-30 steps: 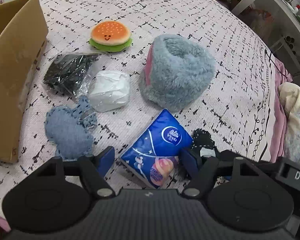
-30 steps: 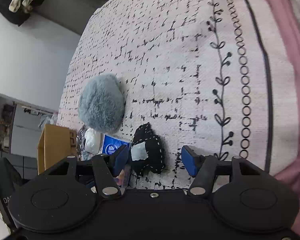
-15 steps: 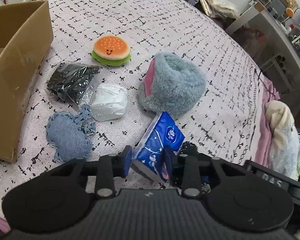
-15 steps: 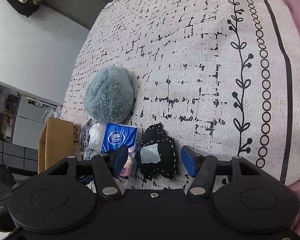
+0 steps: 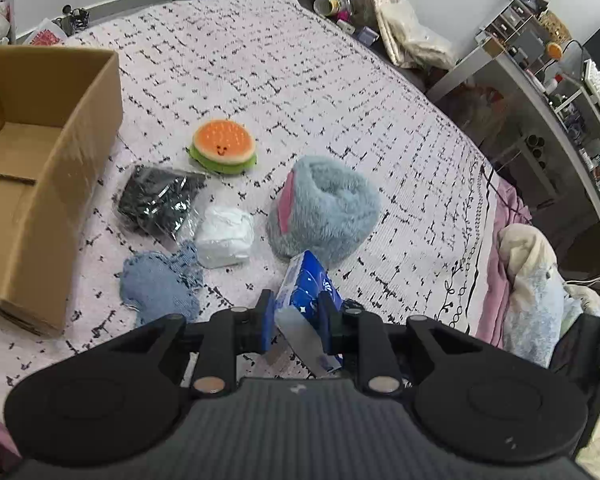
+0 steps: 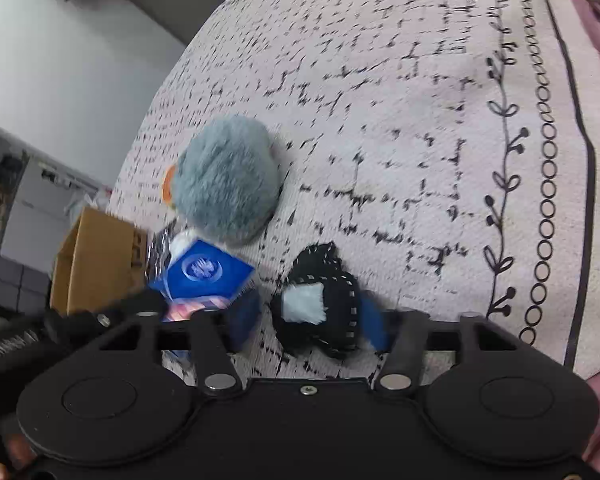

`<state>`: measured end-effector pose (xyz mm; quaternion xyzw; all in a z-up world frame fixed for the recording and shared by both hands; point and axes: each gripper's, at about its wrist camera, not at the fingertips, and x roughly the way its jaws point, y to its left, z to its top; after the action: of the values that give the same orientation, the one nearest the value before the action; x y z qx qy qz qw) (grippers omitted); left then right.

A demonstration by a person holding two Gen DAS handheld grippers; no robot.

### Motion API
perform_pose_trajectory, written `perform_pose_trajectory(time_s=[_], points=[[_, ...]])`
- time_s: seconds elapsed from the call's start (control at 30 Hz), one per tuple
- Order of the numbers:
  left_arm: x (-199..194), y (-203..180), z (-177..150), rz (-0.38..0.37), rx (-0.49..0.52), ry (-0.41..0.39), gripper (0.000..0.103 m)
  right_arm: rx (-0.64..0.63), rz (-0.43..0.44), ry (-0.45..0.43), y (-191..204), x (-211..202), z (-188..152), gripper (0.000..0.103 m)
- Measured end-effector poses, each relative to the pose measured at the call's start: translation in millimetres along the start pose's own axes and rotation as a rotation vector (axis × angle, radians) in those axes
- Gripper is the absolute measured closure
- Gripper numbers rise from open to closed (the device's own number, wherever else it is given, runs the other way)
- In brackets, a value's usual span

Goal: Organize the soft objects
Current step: 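Grasp the blue tissue pack with the left gripper while the right gripper lifts the black plush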

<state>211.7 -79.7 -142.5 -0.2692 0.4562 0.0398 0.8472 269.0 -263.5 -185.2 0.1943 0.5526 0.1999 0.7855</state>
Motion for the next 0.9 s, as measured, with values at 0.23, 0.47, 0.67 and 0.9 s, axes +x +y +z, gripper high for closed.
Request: perform_pose_trajectory(time_s=[0.23, 0.47, 0.67, 0.9], points=[[-26.2, 5.5, 8.4, -0.018, 0.003, -0.047, 0.082, -0.050, 0.033, -0.020, 20.1, -7.7, -4.4, 0.092], [-61.9, 24.4, 17.2, -0.022, -0.010, -0.107, 0.082, -0.080, 0.043, -0.063, 35.2, -19.2, -5.5, 0.093], [-88.5, 40.5, 21.9, -0.013, -0.008, -0.143, 0.082, -0.101, 0.028, -0.101, 47.7, -31.9, -10.4, 0.093], [-112.4, 60.9, 27.3, -0.007, -0.030, -0.194, 0.082, -0.158, 0.014, -0.135, 89.6, -44.1, -18.1, 0.093]])
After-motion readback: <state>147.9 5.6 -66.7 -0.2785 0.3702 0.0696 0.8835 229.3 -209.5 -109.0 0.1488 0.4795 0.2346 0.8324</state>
